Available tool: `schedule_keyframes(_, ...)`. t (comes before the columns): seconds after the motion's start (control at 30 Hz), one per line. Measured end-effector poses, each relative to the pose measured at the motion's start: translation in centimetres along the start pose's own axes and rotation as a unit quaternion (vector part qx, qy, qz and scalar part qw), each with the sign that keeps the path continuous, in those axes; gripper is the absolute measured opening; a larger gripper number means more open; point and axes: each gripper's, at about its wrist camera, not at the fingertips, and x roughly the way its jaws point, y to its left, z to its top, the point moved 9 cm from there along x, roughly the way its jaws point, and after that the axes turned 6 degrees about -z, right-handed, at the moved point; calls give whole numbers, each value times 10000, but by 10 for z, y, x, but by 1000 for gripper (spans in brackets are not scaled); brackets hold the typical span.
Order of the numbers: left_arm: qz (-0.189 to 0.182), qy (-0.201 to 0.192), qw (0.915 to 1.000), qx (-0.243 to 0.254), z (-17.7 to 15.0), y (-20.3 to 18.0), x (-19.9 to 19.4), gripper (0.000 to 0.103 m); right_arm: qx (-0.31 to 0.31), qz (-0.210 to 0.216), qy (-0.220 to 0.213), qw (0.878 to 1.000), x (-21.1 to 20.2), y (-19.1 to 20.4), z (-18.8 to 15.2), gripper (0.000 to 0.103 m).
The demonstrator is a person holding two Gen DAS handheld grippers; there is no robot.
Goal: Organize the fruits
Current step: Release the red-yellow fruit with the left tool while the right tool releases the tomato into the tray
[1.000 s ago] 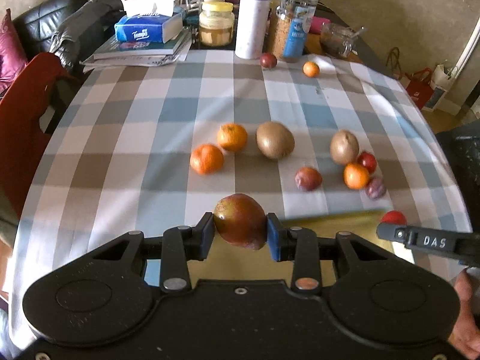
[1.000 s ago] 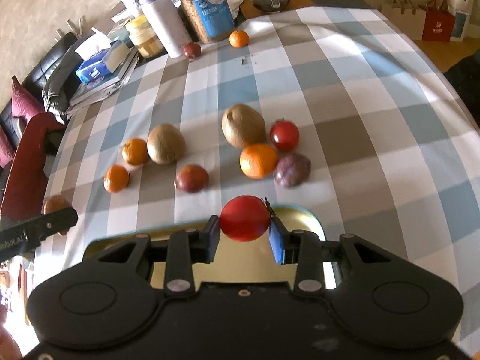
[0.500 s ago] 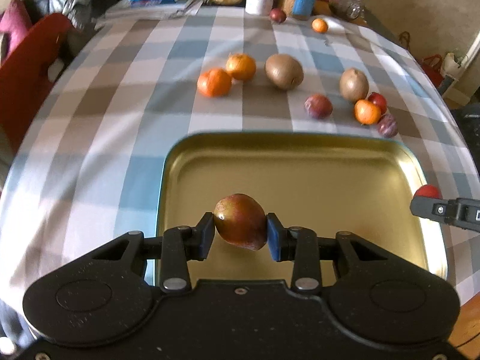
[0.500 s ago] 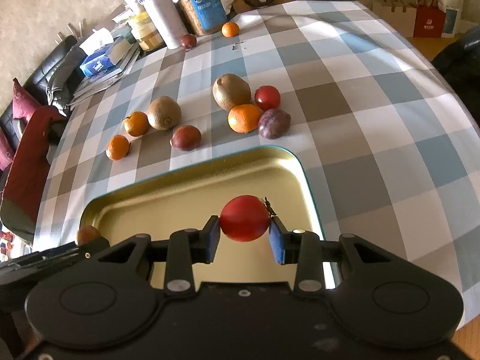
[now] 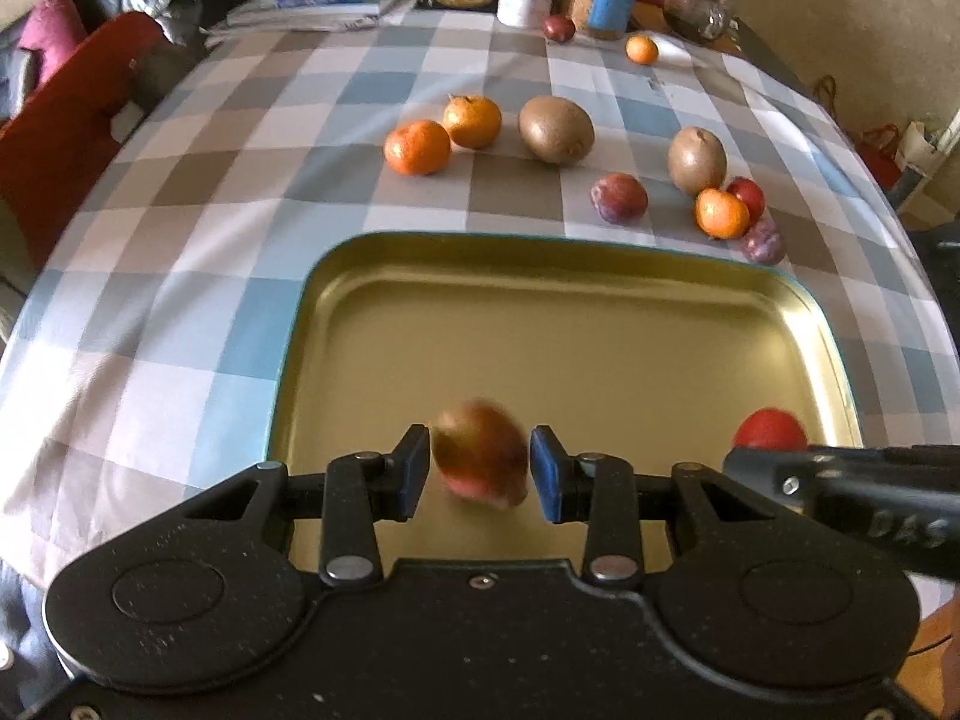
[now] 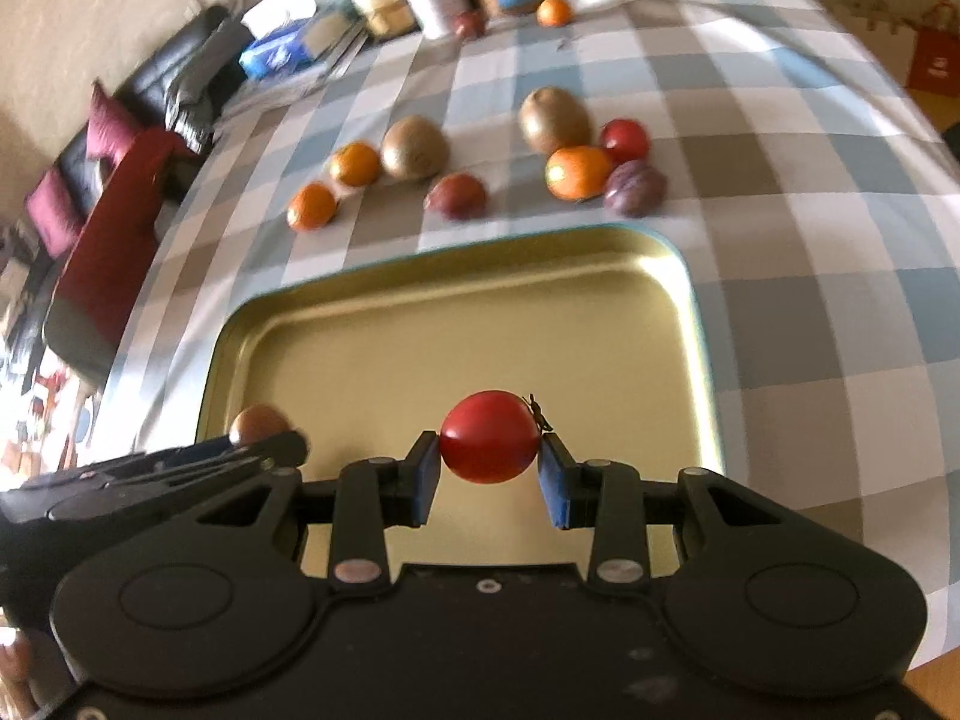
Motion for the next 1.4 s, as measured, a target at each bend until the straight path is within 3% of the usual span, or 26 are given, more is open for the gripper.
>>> schedule_keyframes(0.17,43,-23,9999,-109,4,8,-5,50,-382,-95,227,9990,9,11,-5,37)
schedule_keyframes(0.5,47,-48,9997,-251,5,14,-9,51,-392,96,457,9981,11,19,-2,39)
schedule_keyframes(0.77,20,-63,9998,-178,4,9,-13,52,-256,339,404,9983,4,22,5,39)
schedule_keyframes(1.03,56,-108,9999,-106,7,2,-14,63,-222,272,408,9985,4,20,10,39)
schedule_keyframes(1.23,4,-25,9998,-187,9,1,-10,63,-143,307,580,9977,10,14,13,39)
schedule_keyframes(1.4,-29,-35,9996,-263,12,2,-8,63,11,104,350,9993,6,-3,25,39)
